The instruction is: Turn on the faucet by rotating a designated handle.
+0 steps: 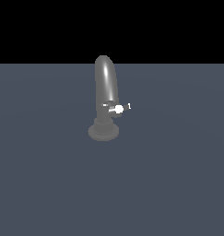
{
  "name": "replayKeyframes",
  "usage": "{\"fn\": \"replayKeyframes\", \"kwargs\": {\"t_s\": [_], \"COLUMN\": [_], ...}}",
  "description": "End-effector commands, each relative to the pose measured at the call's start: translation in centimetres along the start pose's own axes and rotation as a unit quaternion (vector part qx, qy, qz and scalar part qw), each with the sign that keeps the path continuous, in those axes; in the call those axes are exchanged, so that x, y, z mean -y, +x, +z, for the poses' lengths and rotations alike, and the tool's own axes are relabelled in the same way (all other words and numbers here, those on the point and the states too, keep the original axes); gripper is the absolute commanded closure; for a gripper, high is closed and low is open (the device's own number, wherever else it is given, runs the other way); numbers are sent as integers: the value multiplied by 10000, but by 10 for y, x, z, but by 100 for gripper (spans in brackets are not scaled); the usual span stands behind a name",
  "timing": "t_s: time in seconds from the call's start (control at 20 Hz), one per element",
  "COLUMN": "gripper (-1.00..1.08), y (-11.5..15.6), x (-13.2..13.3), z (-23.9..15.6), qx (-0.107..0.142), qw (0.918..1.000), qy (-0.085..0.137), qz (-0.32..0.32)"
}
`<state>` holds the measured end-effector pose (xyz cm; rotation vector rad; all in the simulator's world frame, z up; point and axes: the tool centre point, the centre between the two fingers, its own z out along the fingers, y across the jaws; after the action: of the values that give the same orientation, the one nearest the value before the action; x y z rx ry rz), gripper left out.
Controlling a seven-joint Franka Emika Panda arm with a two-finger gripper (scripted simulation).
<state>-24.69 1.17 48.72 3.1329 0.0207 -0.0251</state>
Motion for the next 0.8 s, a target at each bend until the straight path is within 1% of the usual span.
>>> {"fn": "replayKeyframes", "kwargs": {"t_s": [0.0,0.2,0.4,0.75], "gripper": [108,108,108,108], "y": [0,2,7,26], "x": [0,1,2,8], "z": [0,0,0,0], "qx": [0,31,124,439], "qw": [10000,10000,9999,9983], "qy": [0,11,42,149], "qz": [0,25,100,355]}}
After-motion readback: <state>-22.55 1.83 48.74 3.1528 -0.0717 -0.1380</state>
